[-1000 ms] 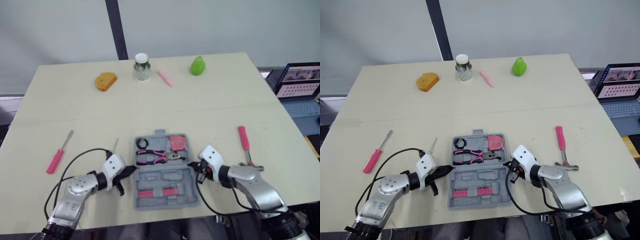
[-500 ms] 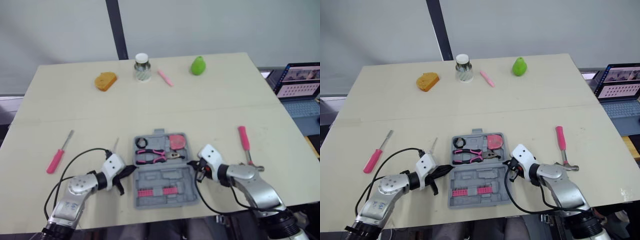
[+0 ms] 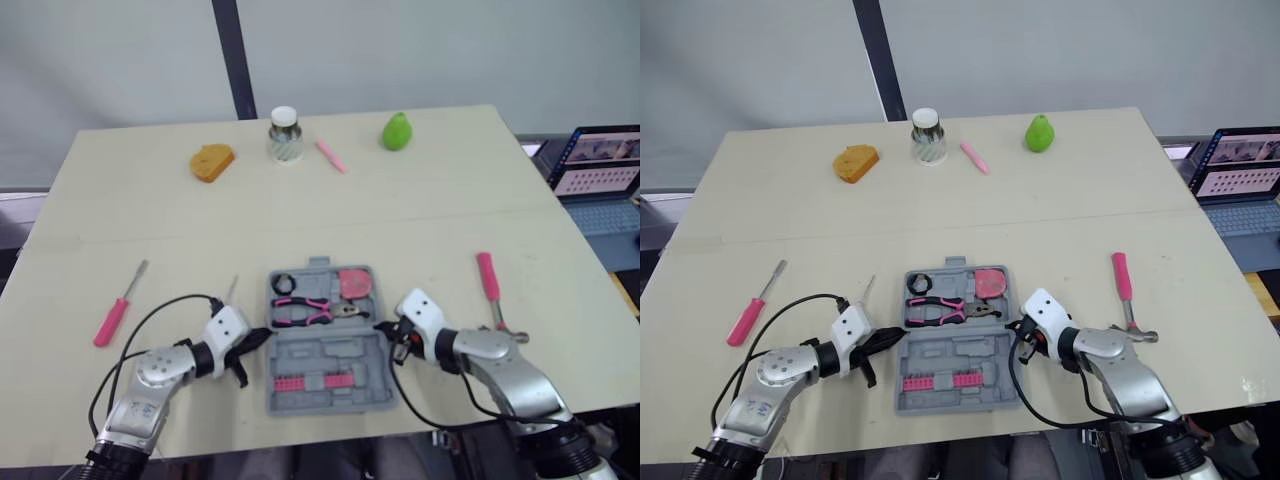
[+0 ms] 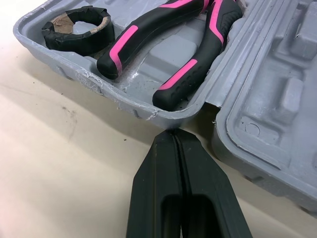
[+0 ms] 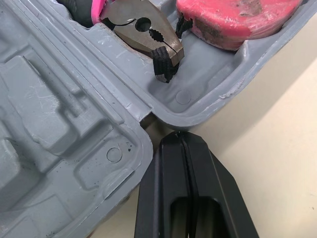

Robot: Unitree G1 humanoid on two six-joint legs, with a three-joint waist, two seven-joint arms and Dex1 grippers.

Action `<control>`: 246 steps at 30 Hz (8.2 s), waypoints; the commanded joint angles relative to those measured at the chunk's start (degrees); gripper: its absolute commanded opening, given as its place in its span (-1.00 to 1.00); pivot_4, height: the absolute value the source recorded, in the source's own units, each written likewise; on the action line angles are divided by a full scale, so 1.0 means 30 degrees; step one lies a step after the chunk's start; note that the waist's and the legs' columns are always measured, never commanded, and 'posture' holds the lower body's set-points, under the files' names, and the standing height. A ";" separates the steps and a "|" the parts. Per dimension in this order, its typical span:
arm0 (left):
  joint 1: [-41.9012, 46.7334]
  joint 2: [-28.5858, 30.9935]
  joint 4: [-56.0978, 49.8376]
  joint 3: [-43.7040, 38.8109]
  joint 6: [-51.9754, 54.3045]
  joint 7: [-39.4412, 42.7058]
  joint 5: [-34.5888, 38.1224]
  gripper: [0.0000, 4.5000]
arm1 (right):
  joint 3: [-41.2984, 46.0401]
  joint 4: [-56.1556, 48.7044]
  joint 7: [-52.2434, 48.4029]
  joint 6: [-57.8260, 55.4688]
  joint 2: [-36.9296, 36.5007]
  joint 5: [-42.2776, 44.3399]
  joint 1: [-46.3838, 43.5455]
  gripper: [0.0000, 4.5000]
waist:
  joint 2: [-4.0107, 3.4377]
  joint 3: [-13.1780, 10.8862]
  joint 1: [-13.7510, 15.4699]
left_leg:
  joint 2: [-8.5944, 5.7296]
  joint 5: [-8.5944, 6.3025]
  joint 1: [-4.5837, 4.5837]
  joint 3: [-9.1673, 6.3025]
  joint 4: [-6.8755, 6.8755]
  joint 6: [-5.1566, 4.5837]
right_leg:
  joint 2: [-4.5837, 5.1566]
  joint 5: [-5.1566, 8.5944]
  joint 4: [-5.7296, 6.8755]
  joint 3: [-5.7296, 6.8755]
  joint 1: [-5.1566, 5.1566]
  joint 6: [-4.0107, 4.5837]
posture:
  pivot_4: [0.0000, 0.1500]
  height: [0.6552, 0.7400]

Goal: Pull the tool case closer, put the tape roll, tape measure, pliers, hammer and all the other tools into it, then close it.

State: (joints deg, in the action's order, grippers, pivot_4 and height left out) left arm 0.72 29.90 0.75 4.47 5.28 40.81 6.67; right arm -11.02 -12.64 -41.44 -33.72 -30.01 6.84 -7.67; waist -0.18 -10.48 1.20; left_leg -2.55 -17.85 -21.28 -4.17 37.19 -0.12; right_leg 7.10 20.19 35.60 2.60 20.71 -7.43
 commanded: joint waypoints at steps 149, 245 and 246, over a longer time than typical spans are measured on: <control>-1.0484 0.0417 -0.6523 -0.8507 -0.1026 0.5272 0.7702 1.00 | 0.7450 -0.5301 -0.5974 0.1000 -0.6578 0.8085 0.8152 0.98 | -0.0006 -0.0033 0.0611 | -0.0127 -0.0012 -0.0031 -0.0387 0.0020 -0.0078 | 0.0153 0.0002 -0.0398 0.0474 -0.0361 -0.0019 | 1.00 0.98; 0.1043 -0.2123 -0.5463 -0.2761 1.3808 -0.9627 0.1525 -0.19 | 0.7513 -0.7101 -0.4077 0.8684 -0.3462 0.7608 0.8417 1.00 | 0.0016 -0.0037 0.0537 | 0.0072 -0.0057 0.0030 0.0057 0.0070 0.0010 | -0.0085 -0.0012 -0.0134 -0.0014 -0.0070 -0.0034 | 1.00 0.98; 0.1034 -0.2145 -0.5470 -0.2764 1.3802 -0.9619 0.1476 -0.40 | 0.7501 -0.7089 -0.4077 0.8681 -0.3466 0.7602 0.8410 1.00 | 0.0015 -0.0037 0.0556 | 0.0071 -0.0057 0.0031 0.0058 0.0070 0.0010 | -0.0085 -0.0013 -0.0134 -0.0015 -0.0070 -0.0034 | 1.00 0.98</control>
State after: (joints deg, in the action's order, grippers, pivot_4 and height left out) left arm 4.42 23.69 -15.35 -4.50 46.58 11.35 11.21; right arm 9.85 -31.54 -54.24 -7.77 -39.96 29.33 17.38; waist -0.13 -10.59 2.87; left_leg -2.34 -18.02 -21.19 -4.00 37.41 -0.09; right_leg 6.85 20.15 35.20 2.56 20.50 -7.54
